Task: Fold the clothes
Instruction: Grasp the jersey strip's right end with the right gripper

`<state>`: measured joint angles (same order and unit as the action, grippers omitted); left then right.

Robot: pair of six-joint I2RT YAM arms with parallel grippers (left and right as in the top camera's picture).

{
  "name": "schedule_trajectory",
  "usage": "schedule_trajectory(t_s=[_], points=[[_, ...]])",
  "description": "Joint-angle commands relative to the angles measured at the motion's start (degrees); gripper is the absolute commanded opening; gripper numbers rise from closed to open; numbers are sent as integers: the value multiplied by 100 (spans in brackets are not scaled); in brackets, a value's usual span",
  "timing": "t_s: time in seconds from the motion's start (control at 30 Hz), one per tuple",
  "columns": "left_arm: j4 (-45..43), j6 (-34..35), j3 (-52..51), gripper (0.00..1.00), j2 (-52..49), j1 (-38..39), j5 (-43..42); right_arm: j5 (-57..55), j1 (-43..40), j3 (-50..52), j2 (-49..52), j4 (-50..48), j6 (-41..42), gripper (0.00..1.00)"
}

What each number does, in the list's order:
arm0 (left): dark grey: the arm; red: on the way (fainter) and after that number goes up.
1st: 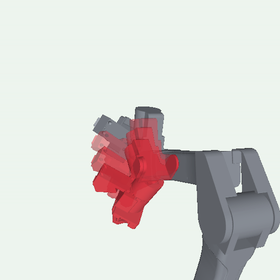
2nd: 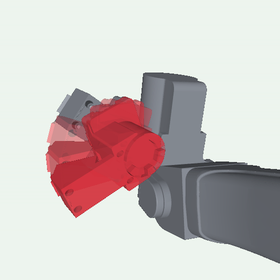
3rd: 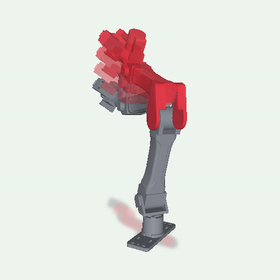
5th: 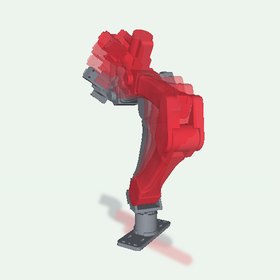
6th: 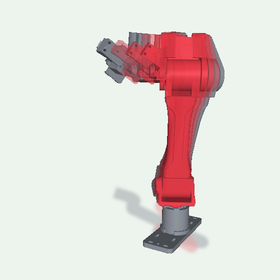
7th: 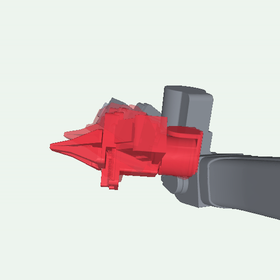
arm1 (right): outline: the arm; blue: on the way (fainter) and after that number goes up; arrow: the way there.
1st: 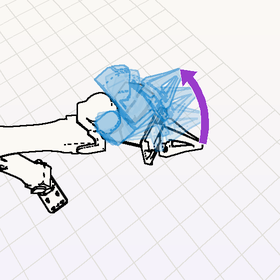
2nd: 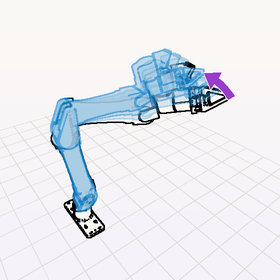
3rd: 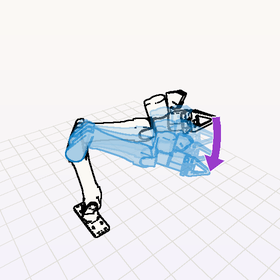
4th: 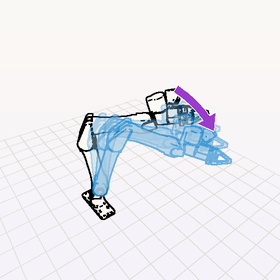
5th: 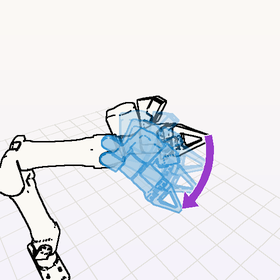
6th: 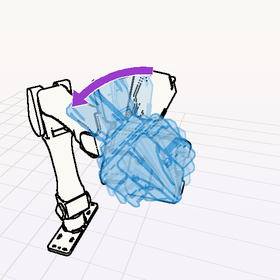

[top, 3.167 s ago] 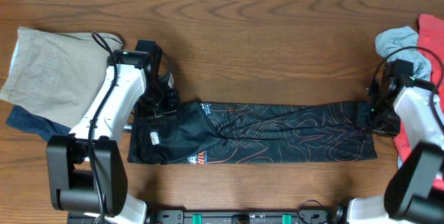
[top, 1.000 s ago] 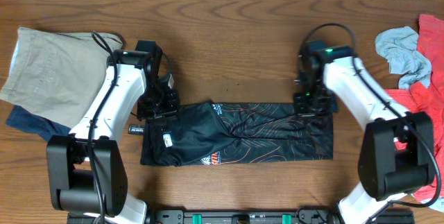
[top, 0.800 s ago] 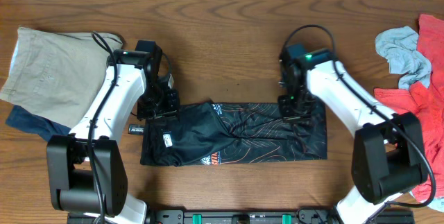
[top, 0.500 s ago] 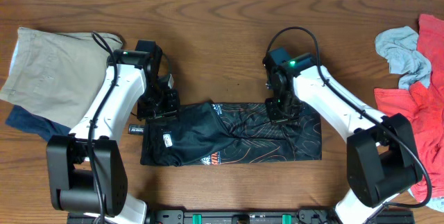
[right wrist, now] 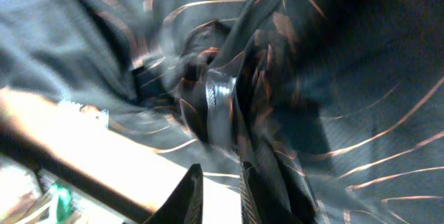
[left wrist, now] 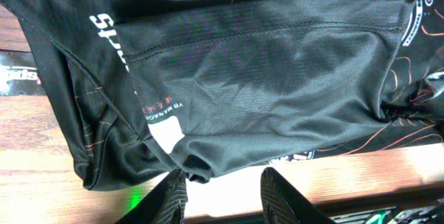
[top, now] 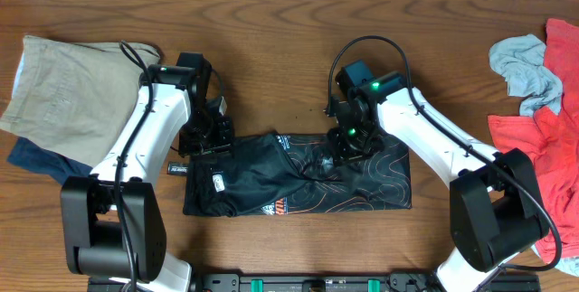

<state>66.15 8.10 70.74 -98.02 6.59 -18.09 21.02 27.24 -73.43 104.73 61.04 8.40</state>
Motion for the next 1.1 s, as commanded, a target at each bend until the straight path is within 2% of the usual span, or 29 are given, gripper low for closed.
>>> schedule_trajectory(t_s=[0.0, 0.17, 0.27, 0.37, 0.6, 0.7, 0.83, 1.07], points=[[28, 7, -2, 37, 92, 9, -31, 472, 59, -28, -131, 98, -337, 20], [28, 7, -2, 37, 92, 9, -31, 437, 59, -28, -131, 380, -337, 21], [15, 7, -2, 37, 92, 9, -31, 125, 59, -28, -131, 468, -293, 17], [17, 7, -2, 37, 92, 9, -31, -258, 59, -28, -131, 566, -26, 18], [15, 7, -2, 37, 92, 9, -31, -282, 328, 267, -131, 472, -28, 21], [15, 7, -2, 37, 92, 9, -31, -313, 629, 476, -131, 118, 92, 26], [20, 7, -2, 37, 92, 9, -31, -1010, 1071, 688, -131, -404, 761, 43], [37, 7, -2, 37, 92, 9, -31, -2098, 1744, 831, -131, -1102, 1574, 51]])
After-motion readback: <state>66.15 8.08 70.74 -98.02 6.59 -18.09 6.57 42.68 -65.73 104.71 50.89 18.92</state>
